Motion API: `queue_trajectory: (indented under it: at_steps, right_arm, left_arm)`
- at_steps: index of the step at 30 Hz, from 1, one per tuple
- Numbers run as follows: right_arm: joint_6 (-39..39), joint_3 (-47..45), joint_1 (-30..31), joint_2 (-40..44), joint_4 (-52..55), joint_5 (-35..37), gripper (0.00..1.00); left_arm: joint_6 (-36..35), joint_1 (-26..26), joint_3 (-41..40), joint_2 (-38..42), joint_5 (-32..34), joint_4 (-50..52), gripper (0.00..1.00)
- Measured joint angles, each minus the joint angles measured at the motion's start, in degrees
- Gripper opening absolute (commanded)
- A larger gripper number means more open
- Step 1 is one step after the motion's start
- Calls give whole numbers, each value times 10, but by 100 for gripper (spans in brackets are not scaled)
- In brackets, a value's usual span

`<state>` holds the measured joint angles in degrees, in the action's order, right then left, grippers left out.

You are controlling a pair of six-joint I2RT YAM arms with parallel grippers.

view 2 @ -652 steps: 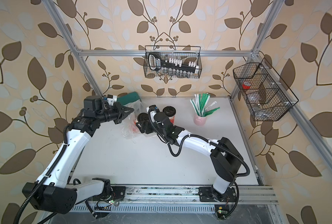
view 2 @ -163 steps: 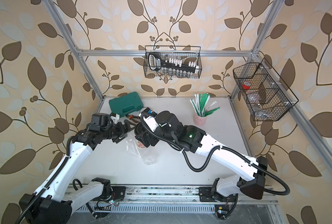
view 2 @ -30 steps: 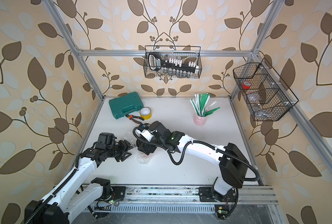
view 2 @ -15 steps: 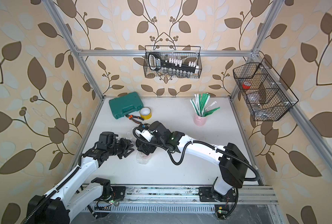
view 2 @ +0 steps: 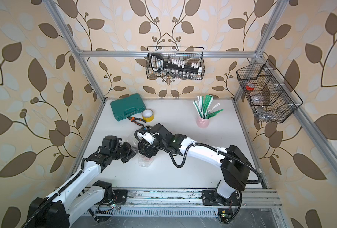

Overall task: Pack milk tea into plastic carrier bags
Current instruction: Adjust the plastic carrier bag at the center of the board.

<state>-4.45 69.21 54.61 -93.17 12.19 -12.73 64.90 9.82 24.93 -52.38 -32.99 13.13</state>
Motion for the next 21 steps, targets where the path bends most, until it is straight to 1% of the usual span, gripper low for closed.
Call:
queue_trajectory:
  at_steps: [2,3,10,12,13,14,15,17,19,21]
  right_arm:
    - [0,0,0,-1,0,0,72]
    - [0,0,0,-2,-1,0,72]
    - [0,0,0,-6,-4,-2,72]
    - [0,0,0,-6,-4,-2,72]
    - [0,0,0,-6,-4,-2,72]
    - [0,0,0,-6,-4,-2,72]
    - [0,0,0,-6,-4,-2,72]
    - [0,0,0,-6,-4,-2,72]
    - [0,0,0,-6,-4,-2,72]
    - [0,0,-1,-6,-4,-2,72]
  left_arm:
    - [2,0,0,0,0,-2,1]
    - [4,0,0,0,0,-5,0]
    - [12,0,0,0,1,-7,0]
    - [10,0,1,4,4,10,23]
    - [7,0,1,7,5,21,28]
    - [5,0,3,12,6,38,35]
    - [-1,-1,5,18,6,54,40]
    - [-10,-5,6,32,5,75,44]
    - [-23,-18,6,49,0,96,45]
    - [-35,-42,-1,69,-14,94,45]
